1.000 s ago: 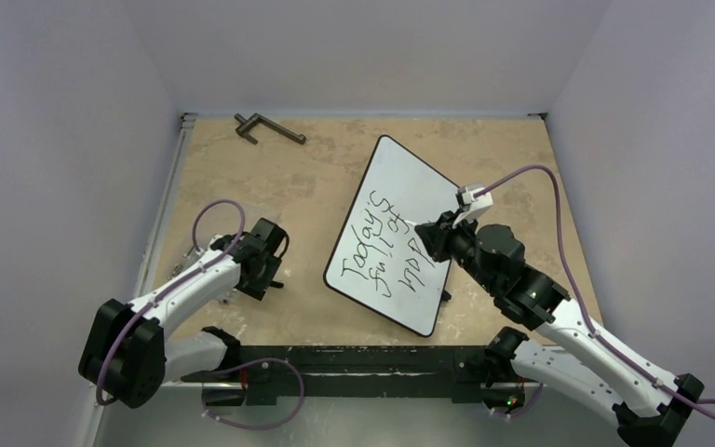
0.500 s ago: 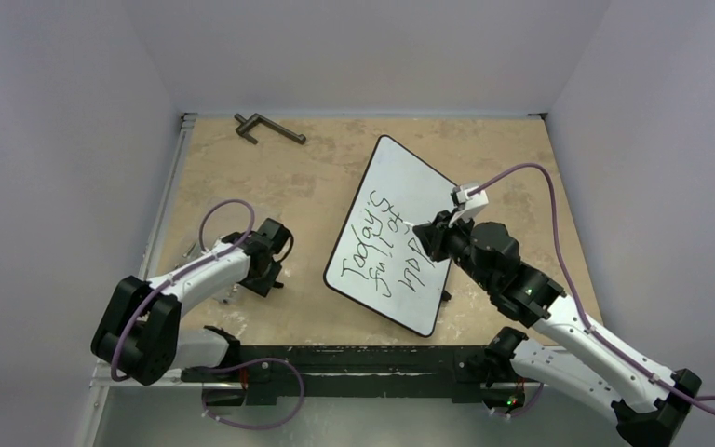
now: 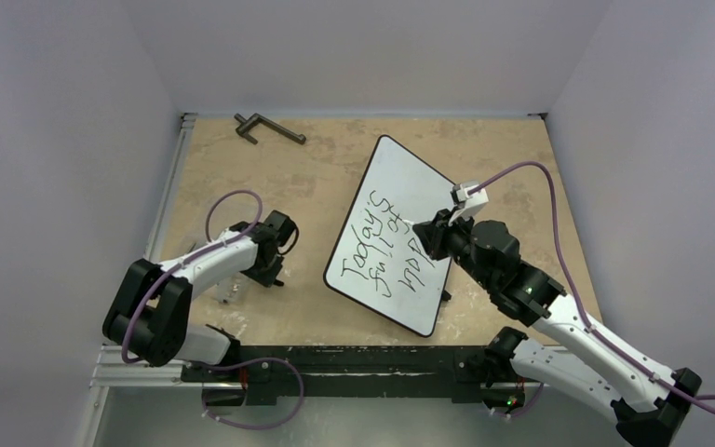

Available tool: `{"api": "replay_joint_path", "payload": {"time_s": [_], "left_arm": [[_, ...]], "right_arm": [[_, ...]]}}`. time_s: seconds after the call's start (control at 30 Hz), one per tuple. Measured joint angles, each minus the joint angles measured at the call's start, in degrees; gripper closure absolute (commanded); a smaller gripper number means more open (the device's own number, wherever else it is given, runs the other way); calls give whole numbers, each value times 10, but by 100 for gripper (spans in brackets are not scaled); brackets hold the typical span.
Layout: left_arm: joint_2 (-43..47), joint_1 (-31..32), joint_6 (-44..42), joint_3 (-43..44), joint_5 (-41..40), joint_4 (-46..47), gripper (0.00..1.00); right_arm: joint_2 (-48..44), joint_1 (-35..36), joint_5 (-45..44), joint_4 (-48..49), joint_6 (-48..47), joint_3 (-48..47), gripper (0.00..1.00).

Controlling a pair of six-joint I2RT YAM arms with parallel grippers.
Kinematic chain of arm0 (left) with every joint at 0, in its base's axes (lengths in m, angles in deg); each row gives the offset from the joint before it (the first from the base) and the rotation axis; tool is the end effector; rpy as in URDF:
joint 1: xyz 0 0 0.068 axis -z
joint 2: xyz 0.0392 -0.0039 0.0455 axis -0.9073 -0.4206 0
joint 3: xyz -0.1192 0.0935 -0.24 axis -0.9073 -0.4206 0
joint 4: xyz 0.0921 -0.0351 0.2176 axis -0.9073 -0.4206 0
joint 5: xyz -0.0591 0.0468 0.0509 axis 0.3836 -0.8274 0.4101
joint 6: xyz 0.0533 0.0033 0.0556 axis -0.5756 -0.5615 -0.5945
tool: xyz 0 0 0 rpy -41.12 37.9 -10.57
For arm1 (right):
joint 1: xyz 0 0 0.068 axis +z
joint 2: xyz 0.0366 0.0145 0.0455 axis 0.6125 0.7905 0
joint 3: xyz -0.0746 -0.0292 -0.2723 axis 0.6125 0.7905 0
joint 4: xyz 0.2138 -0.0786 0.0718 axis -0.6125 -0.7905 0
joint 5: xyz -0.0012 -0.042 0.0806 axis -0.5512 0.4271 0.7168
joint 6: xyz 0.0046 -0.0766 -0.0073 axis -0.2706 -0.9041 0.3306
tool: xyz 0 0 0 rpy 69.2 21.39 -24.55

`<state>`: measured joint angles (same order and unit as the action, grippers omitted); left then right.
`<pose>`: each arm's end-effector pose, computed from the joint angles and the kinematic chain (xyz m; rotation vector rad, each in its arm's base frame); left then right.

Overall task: Write a sentence on the whiteboard
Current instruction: Pick up the pen cap from the center of the board, then insert the whiteboard marker without the cap into the pen cap.

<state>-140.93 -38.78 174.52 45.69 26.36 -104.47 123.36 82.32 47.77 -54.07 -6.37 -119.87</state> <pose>0.1855 -0.0634 0.1607 -1.5497 2.2714 0.1839 0.1324 0.1082 0.3242 -0.2111 1.8237 0.5864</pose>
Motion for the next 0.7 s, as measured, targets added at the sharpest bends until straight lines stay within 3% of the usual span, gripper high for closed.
{"api": "replay_joint_path", "payload": {"time_s": [0.17,0.33,0.47,0.7], "left_arm": [[19,0,-12,-5,0,14,100],[123,0,-34,-6,-12,11,100],[232,0,-56,-4,-34,-7,100],[341,0,-112,26,-46,-25,100]], "right_arm": [[-3,0,0,-7,0,-4,100],[-15,0,17,-10,-3,-16,100],[-23,-1,57,4,-10,-22,100],[2,-1,172,71,-15,-30,100]]}}
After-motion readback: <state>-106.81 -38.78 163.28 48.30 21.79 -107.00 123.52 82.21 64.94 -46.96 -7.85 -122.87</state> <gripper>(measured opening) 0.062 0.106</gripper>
